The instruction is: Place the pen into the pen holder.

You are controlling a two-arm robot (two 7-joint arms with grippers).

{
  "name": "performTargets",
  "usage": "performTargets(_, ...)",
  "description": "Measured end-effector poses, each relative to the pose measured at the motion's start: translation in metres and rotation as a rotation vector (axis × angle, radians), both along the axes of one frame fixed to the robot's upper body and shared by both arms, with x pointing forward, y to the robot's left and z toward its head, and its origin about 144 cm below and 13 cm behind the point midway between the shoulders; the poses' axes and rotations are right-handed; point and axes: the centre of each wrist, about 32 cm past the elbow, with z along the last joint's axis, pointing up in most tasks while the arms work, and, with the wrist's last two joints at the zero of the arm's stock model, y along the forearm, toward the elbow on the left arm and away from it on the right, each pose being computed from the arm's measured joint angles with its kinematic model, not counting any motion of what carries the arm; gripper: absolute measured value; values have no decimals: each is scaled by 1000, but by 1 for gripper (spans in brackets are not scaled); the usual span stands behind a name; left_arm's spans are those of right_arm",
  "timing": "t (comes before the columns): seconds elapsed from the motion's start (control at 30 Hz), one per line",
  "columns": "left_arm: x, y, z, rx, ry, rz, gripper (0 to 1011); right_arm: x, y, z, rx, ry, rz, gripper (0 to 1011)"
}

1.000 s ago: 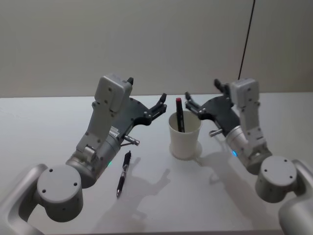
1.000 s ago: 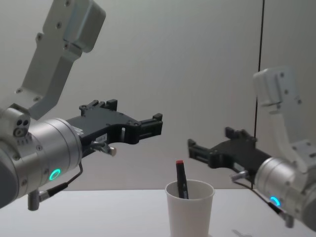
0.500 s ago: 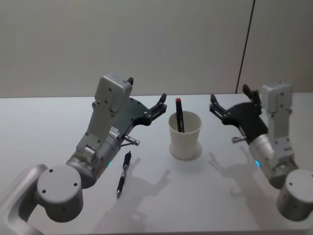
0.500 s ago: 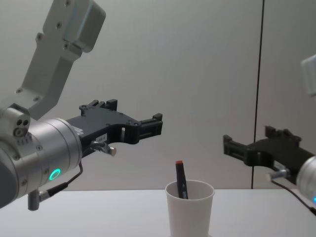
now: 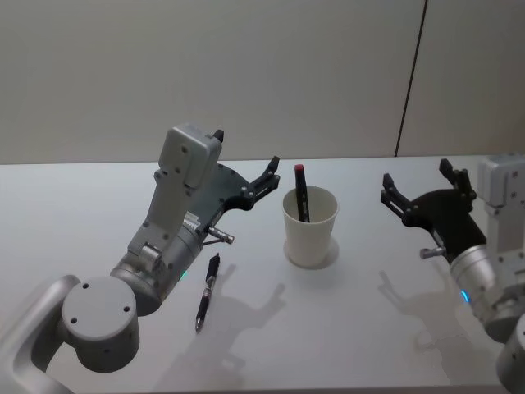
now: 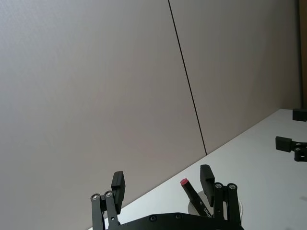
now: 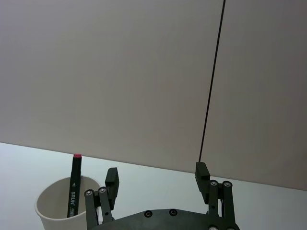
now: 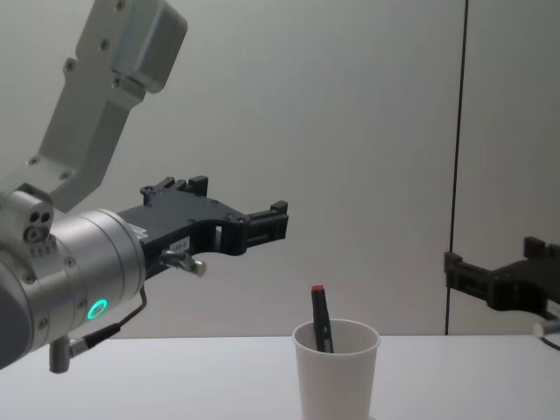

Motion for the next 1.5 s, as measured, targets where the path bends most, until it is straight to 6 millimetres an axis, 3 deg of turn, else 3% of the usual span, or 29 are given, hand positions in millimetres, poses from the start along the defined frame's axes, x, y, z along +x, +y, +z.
performTargets(0.67,-1,1,-1,-9,28,7,1003,-15,-11,2,6,21,-23,1001)
performTargets(1.5,-2,4,-12,-124,307,137,1003,-19,-13,3,8,25,-28,1001)
